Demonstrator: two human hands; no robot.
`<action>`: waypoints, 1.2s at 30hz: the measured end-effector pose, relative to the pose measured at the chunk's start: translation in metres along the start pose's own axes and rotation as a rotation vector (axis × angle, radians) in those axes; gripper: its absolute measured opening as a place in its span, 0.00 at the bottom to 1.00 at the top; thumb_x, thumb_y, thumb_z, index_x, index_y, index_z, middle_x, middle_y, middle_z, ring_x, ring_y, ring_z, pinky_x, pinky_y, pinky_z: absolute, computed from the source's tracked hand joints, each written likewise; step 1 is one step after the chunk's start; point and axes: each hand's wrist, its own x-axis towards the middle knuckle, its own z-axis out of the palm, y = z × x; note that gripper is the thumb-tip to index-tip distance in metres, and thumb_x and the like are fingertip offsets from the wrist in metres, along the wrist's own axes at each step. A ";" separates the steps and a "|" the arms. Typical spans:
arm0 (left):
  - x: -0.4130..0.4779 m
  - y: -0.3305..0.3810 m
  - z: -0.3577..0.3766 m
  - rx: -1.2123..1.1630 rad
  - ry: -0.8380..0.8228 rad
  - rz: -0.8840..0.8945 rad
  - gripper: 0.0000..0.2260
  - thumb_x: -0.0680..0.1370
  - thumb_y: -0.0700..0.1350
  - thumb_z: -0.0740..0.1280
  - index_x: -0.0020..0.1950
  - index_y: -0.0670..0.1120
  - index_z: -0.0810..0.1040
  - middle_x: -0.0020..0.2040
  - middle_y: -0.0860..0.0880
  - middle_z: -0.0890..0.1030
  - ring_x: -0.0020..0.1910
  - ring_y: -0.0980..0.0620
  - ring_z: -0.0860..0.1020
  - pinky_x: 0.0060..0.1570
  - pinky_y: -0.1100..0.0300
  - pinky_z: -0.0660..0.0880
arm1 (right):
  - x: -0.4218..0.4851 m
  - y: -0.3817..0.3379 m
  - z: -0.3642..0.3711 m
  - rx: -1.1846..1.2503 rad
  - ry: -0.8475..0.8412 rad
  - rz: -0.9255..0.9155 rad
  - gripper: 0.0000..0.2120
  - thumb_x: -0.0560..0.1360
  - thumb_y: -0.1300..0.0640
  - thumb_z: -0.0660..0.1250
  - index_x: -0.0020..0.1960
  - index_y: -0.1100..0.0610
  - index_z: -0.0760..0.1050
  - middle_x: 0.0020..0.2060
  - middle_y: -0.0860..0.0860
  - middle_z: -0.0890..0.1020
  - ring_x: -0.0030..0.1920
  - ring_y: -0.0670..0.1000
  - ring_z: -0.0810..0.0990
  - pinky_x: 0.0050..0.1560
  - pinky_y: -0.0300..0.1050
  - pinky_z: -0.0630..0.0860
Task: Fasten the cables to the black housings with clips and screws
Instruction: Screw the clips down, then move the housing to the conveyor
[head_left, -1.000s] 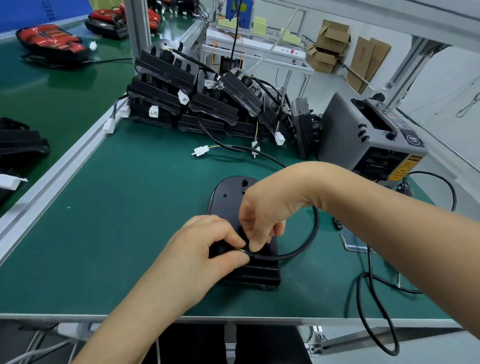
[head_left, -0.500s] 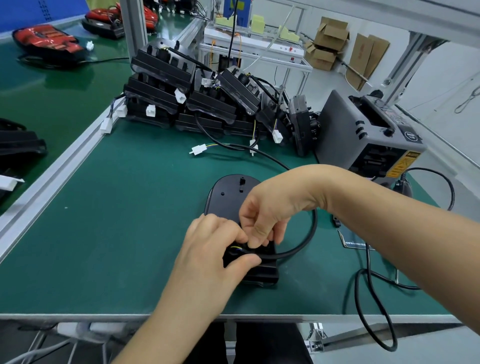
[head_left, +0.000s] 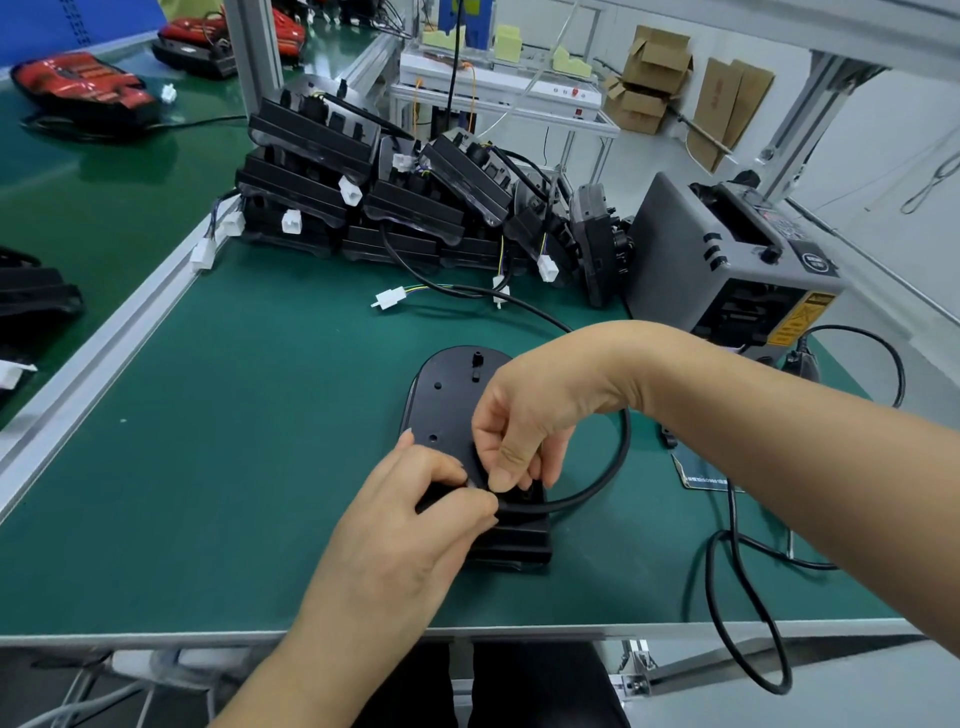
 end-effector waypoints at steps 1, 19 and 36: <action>0.000 0.000 0.000 0.016 0.005 0.013 0.04 0.75 0.44 0.66 0.49 0.50 0.75 0.44 0.51 0.72 0.43 0.49 0.74 0.66 0.47 0.67 | 0.000 0.000 0.000 -0.002 0.000 0.002 0.07 0.73 0.62 0.71 0.38 0.56 0.76 0.33 0.52 0.80 0.32 0.44 0.78 0.36 0.35 0.79; -0.002 -0.004 0.004 0.053 0.014 0.090 0.13 0.71 0.33 0.69 0.51 0.47 0.75 0.46 0.49 0.71 0.45 0.47 0.74 0.66 0.50 0.68 | -0.017 0.017 0.025 0.016 0.236 -0.194 0.05 0.72 0.59 0.70 0.39 0.52 0.76 0.29 0.40 0.78 0.30 0.40 0.77 0.35 0.31 0.73; -0.002 -0.003 0.006 0.076 0.019 0.110 0.08 0.74 0.34 0.65 0.49 0.44 0.78 0.43 0.42 0.74 0.44 0.42 0.76 0.62 0.43 0.71 | -0.021 0.021 0.026 0.044 0.244 -0.258 0.06 0.71 0.61 0.71 0.38 0.52 0.77 0.30 0.44 0.77 0.32 0.46 0.74 0.38 0.34 0.72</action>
